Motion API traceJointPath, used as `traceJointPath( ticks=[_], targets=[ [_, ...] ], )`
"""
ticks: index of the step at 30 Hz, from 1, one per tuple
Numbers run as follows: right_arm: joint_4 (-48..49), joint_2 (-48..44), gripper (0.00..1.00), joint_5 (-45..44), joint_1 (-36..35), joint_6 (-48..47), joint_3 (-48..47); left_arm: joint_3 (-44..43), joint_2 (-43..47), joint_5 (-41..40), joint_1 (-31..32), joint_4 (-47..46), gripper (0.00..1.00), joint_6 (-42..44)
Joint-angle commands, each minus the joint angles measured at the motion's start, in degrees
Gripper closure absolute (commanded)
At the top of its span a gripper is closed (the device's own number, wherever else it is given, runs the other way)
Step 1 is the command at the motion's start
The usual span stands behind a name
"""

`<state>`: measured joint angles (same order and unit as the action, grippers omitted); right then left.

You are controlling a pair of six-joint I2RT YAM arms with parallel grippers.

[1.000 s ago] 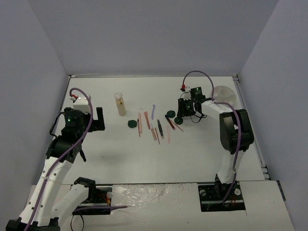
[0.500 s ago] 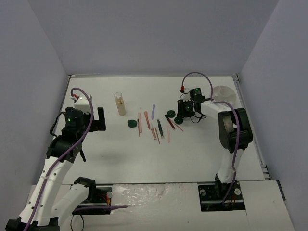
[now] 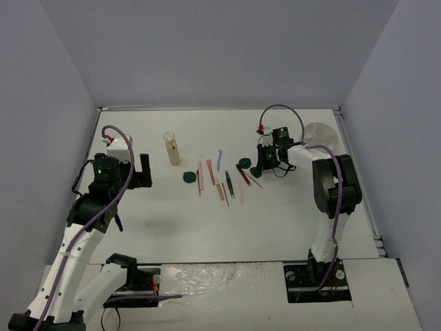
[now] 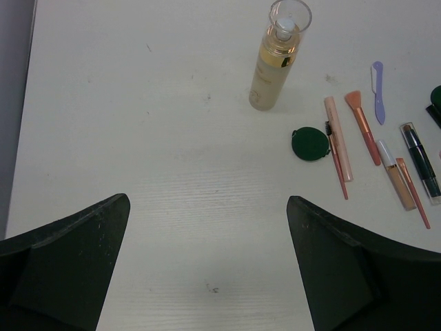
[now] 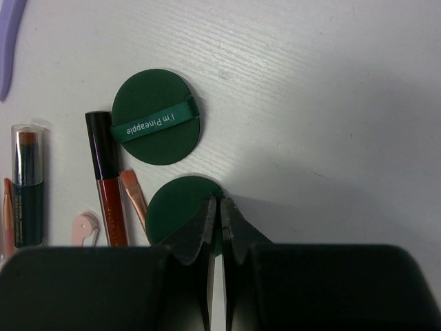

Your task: Organize the makeup

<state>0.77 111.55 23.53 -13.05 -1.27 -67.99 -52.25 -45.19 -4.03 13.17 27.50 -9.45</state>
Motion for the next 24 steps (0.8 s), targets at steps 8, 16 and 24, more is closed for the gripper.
traceJointPath(
  ticks=[8,16,24],
  targets=[
    [-3.14,-9.75,1.0,-9.94,-0.74,-0.49,-1.62,-1.54,-0.42,0.34,0.37,-3.94,0.03,-0.04],
    [-1.91,-18.36,1.0,-39.46,-1.9,-1.18,-3.94,-1.63,0.29,-0.59,0.38,-3.59,0.03,-0.05],
    [6.12,-18.07,1.0,-66.48,-1.93,-7.89,-8.83,-1.63,0.92,-1.44,0.37,-3.42,0.03,-0.04]
  ],
)
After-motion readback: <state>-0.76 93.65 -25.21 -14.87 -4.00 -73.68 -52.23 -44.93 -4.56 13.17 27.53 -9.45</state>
